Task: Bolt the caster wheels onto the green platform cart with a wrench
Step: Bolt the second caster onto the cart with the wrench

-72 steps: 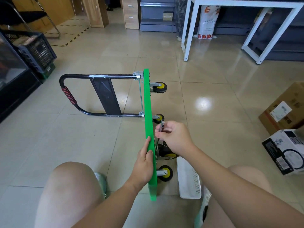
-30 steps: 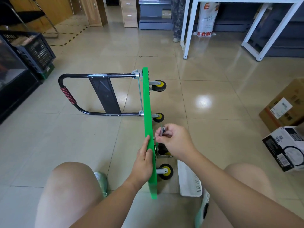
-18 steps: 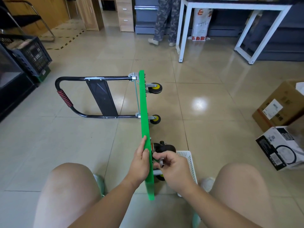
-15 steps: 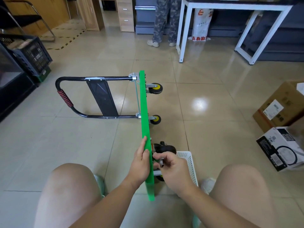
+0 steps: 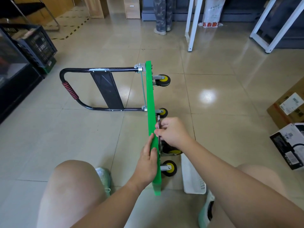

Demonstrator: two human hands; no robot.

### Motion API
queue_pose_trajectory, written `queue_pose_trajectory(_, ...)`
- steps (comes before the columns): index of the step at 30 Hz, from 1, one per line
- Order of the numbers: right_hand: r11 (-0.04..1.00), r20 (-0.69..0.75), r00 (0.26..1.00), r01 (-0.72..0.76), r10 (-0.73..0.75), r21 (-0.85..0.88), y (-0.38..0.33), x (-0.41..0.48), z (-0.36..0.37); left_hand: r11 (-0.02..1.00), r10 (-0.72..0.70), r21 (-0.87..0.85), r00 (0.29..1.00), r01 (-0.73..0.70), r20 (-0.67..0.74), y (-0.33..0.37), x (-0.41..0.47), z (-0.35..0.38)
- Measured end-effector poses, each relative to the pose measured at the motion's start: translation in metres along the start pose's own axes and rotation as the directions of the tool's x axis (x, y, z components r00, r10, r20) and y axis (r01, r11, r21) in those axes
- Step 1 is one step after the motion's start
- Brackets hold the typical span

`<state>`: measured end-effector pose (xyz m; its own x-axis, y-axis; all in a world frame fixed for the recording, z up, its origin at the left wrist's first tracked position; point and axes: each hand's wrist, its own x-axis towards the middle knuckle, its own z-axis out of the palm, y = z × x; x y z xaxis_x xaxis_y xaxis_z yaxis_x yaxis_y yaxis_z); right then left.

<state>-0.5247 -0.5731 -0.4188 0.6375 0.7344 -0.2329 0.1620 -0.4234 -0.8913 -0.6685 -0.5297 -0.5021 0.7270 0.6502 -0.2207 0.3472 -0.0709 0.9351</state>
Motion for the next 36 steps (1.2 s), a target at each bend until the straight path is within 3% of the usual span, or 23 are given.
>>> queue_pose_trajectory(7,0.979,-0.106,0.992,0.085,-0.066,0.183,0.008,-0.062,-0.009,0.999,0.020,-0.028,1.000,-0.021,-0.003,-0.004,0.000,0.002)
queue_pose_trajectory(14,0.898,-0.350,0.936,0.137,0.020,0.417,0.034,-0.083,-0.001,0.999,-0.008,-0.036,1.000,0.008,0.012,0.005,-0.005,-0.001)
queue_pose_trajectory(29,0.940,-0.230,0.935,0.307,-0.270,0.148,0.038,-0.107,0.017,0.998,0.026,-0.064,0.999,-0.023,0.038,-0.004,-0.001,-0.002)
queue_pose_trajectory(36,0.899,-0.168,0.884,0.425,-0.437,-0.102,0.033,-0.096,0.016,0.994,0.014,-0.106,1.000,-0.012,0.021,-0.008,0.003,0.000)
